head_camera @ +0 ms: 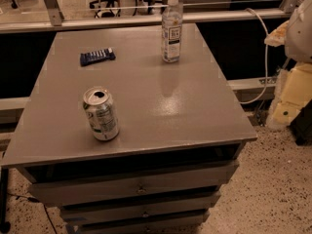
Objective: Knock blue plastic bottle over
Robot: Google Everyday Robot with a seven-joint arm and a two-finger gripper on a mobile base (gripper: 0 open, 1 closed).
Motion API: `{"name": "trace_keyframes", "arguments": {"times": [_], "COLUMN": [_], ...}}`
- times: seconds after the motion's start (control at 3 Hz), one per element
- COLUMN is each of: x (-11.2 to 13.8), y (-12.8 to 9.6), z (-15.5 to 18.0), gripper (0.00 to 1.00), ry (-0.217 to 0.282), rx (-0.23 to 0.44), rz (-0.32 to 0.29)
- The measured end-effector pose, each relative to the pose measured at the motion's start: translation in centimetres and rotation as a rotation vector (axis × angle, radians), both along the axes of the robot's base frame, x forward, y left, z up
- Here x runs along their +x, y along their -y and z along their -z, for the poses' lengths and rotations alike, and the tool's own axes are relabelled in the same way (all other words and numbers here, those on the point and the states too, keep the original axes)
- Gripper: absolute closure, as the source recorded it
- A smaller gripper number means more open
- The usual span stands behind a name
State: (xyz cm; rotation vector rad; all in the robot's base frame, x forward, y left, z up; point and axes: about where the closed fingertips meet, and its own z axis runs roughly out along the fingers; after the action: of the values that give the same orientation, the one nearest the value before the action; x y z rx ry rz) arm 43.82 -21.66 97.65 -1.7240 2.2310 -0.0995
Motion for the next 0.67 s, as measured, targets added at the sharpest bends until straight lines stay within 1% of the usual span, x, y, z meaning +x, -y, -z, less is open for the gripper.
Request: {"name": "trace_keyframes", "arguments": {"times": [0.33, 0.67], "x": [0.0, 2.5], "y": [0.0, -0.9], "z": [0.0, 0.4], "gripper": [0.00, 0.00], "ry": [0.000, 0.061], "rx": [0.000, 0.031], "rz": [0.000, -0.009]}}
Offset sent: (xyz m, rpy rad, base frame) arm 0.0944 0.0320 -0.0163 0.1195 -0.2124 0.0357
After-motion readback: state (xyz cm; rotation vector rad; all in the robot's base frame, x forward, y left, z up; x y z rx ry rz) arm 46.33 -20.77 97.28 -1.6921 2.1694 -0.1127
